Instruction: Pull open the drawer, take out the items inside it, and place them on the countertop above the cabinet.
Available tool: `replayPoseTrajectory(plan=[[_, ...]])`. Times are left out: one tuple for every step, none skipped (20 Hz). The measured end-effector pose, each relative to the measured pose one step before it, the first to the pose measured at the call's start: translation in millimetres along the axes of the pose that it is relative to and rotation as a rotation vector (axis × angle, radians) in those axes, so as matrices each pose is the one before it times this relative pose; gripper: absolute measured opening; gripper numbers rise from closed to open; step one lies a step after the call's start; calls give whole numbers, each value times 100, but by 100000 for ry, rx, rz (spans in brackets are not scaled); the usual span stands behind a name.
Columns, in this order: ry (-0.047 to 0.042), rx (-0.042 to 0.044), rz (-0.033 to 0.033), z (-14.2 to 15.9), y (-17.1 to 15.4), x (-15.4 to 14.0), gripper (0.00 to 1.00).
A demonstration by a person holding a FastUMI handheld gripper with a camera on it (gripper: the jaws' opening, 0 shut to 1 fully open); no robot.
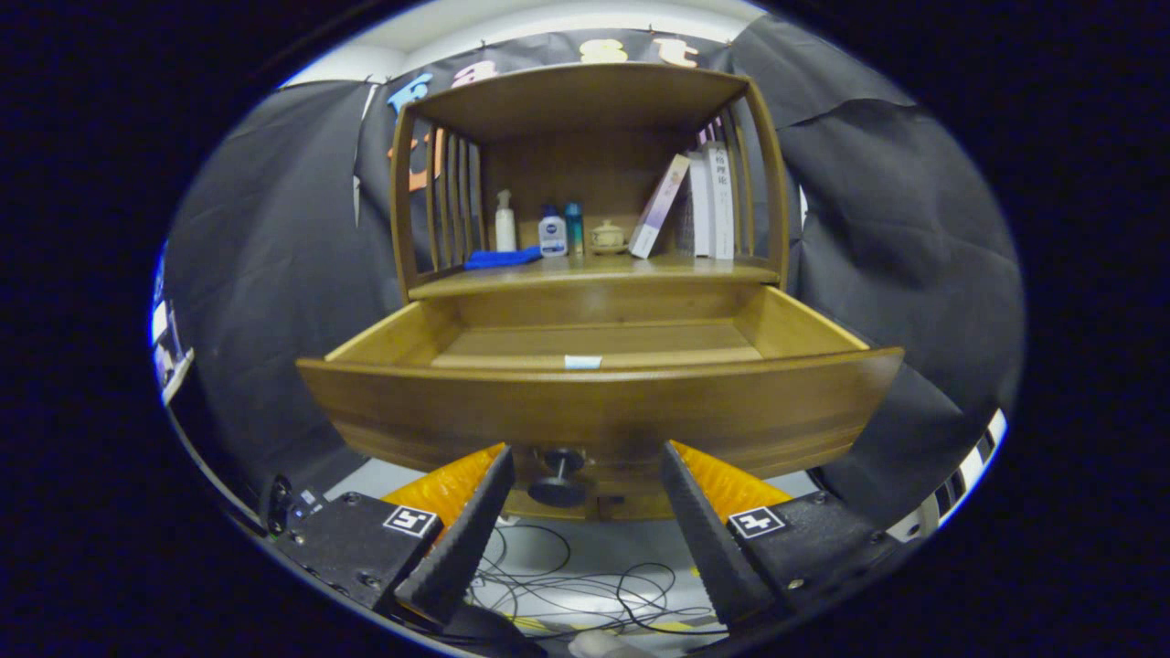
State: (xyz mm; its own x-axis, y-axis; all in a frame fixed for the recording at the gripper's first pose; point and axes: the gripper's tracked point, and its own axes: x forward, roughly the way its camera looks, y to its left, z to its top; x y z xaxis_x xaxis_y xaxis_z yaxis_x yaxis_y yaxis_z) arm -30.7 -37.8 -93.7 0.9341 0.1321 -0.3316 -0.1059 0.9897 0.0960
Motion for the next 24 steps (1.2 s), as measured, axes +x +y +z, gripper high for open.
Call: replayPoseTrajectory(plan=[[-123,1585,-63,1200,-130,-283,100],[641,1729,-762,1261,-117,-132,100],[301,1419,-945,1134,-262,-94,100],[-127,601,-114,1214,90,82,100],[-1274,251,-342,1536,-62,99,100],[-1248,409,-1726,1589,-277,166,99],[-824,252,-972,1354,-110,397,99],[-164,-183,-203,1229,360,393,99],[375,-232,72,1277,393,509,100],[420,-638,-310,1197,216,618,100],[818,-1066,126,1193,399,746,100],[889,-514,114,1000,461,877,100],[1031,-606,-445,996,299,973,100],[1441,-1734,-661,788,303,1060,100],[2525,-2324,-1308,575,64,1151,100],[2632,-1638,-1368,414,260,1198,100],[1750,-233,264,441,533,1172,100],[3545,-48,520,-133,576,1306,100],[4975,180,1303,-408,634,1251,100],[4869,171,896,-447,465,1397,100],[6218,-296,-279,-633,51,1346,100],[6194,17,-377,-699,224,1213,100],[5278,69,33,-594,300,1322,100],[5749,-173,-182,-793,229,1313,100]])
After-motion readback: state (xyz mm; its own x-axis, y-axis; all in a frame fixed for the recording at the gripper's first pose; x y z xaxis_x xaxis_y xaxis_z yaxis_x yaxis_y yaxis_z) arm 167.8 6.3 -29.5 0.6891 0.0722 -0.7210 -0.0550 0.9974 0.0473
